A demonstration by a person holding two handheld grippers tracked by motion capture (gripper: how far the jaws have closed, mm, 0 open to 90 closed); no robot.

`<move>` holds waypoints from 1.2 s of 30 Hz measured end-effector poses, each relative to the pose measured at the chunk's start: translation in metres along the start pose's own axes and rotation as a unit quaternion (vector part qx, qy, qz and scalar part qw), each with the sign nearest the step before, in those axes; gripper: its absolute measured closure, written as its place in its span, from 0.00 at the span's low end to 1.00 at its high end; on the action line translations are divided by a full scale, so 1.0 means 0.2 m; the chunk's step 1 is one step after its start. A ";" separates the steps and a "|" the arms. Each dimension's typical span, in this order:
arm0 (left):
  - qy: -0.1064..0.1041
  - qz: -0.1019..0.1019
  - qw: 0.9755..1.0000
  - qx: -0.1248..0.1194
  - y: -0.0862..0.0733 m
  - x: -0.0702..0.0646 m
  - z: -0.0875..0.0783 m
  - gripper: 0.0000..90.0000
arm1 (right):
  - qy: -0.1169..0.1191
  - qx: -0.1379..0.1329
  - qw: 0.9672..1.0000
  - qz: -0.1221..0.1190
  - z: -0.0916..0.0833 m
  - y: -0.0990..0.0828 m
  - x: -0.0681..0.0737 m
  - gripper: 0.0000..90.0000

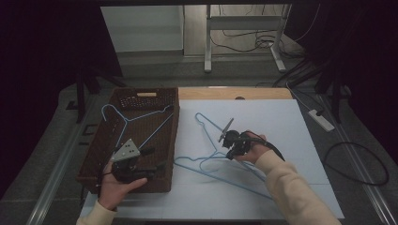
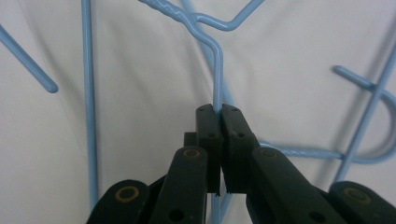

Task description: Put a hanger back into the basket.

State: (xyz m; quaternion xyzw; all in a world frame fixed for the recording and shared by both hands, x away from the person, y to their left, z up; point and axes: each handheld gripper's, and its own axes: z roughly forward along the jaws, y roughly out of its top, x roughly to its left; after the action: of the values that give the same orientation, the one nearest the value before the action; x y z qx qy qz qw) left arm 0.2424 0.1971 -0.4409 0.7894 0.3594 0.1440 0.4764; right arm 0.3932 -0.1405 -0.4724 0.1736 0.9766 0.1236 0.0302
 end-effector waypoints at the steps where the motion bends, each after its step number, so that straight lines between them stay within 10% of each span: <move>1: 0.000 0.000 1.000 0.000 0.00 0.00 0.00 0.34 | 0.004 -0.017 0.999 0.029 -0.03 -0.01 -0.02 0.98; 13: 0.000 -0.001 1.000 -0.001 0.00 0.00 0.00 0.34 | 0.025 -0.117 0.978 0.170 -0.16 -0.10 -0.14 0.98; 23: -0.003 0.002 1.000 -0.002 0.01 -0.02 0.01 0.34 | 0.072 -0.221 0.939 0.253 -0.26 -0.19 -0.17 0.98; 36: -0.019 -0.006 1.000 0.000 0.05 -0.09 0.07 0.35 | 0.071 -0.299 0.905 0.294 -0.32 -0.29 -0.09 0.98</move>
State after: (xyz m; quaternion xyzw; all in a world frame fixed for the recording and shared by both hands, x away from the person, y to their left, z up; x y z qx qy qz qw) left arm 0.2419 0.1718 -0.4371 0.7894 0.3555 0.1263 0.4842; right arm 0.3837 -0.2144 -0.4247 0.4262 0.7981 0.4250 -0.0269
